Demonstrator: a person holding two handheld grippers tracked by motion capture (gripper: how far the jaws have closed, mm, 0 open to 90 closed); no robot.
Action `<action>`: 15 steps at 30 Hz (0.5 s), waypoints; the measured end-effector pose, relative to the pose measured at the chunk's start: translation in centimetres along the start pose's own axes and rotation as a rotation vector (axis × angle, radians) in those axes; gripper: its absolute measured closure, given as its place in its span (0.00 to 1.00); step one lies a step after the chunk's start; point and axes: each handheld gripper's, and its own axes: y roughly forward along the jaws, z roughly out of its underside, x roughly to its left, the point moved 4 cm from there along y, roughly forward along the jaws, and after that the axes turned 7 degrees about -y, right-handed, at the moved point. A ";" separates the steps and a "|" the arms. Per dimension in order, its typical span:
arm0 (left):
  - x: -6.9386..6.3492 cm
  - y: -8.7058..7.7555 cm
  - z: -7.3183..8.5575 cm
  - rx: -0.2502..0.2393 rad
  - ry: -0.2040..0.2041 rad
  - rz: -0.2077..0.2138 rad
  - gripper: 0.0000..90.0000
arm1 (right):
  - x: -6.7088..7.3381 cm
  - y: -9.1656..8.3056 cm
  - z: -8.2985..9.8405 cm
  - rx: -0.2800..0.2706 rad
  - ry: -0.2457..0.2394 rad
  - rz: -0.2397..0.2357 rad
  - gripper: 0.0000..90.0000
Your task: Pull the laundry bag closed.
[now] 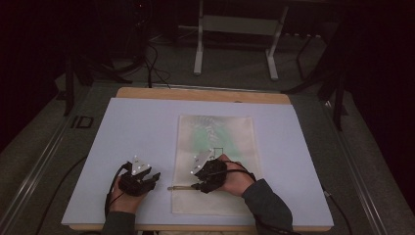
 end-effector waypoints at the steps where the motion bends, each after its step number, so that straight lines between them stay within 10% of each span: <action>1: 0.0 0.0 0.0 0.000 0.001 0.001 0.63 | 0.0 0.1 -0.1 0.000 0.001 0.000 0.63; 15: 0.1 0.1 -0.1 0.000 0.002 0.002 0.63 | 0.0 1.4 -1.5 -0.004 -0.004 -0.022 0.61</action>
